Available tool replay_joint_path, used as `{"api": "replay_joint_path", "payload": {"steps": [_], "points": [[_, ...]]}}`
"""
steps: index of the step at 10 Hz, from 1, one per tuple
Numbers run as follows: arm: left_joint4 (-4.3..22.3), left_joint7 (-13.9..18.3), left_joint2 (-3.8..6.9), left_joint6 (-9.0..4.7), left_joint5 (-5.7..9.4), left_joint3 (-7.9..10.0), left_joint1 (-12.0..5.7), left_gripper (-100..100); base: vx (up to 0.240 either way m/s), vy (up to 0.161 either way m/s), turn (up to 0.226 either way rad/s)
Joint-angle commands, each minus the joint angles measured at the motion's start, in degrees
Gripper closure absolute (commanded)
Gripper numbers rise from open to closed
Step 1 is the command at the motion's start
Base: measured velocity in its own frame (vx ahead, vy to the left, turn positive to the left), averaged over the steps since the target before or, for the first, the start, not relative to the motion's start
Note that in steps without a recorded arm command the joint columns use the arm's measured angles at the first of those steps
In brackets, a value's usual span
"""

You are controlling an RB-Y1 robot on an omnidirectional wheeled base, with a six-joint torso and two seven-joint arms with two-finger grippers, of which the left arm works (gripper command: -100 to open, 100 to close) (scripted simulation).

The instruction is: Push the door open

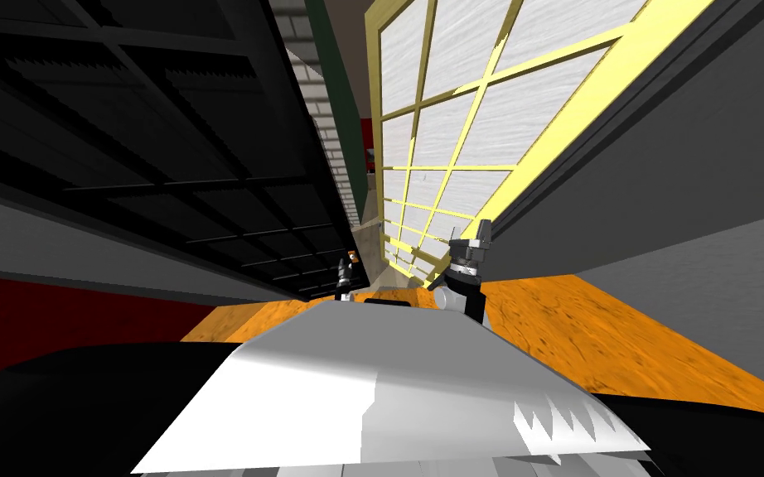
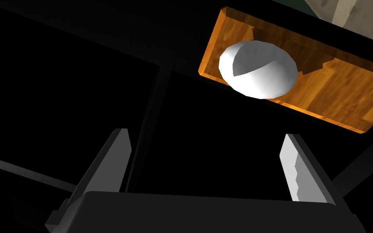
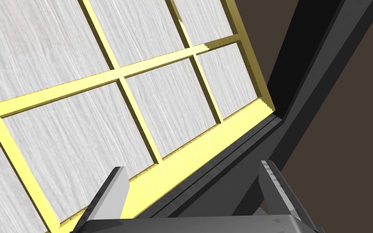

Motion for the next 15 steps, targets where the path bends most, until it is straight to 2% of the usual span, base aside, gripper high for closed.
{"api": "replay_joint_path", "payload": {"steps": [1,3,4,5,6,8,9,10,11,13,14,15], "points": [[0.2,1.7,-0.16,-0.04,0.36,-0.11,-0.22,-100,-0.026,0.013,-0.013],[0.5,5.5,-0.8,0.02,1.73,-0.56,-0.7,-100,-0.042,0.008,-0.029],[0.5,6.5,-0.8,0.02,1.73,-0.56,-0.7,-100,-0.037,0.011,-0.014],[0.7,8.6,-1.12,0.05,2.42,-0.78,-0.94,-100,-0.035,0.022,-0.021],[0.7,8.9,-1.12,0.05,2.42,-0.78,-0.94,-100,-0.026,0.014,-0.015],[1.0,12.6,-1.8,0.11,3.76,-1.22,-1.42,-100,-0.036,0.013,-0.032],[1.0,13.7,-1.8,0.11,3.76,-1.22,-1.42,-100,-0.034,0.01,-0.01],[1.2,15.6,-2.14,0.13,4.43,-1.44,-1.65,-100,-0.034,0.011,-0.018],[1.2,16.1,-2.14,0.13,4.43,-1.44,-1.65,-100,-0.03,0.01,-0.011],[1.5,19.8,-2.84,0.19,5.71,-1.86,-2.1,-100,-0.038,0.013,-0.026],[1.5,20.8,-2.84,0.19,5.71,-1.86,-2.1,-100,-0.033,0.013,-0.014],[1.6,22.8,-3.19,0.21,6.34,-2.06,-2.32,-100,-0.035,0.008,-0.02]]}}
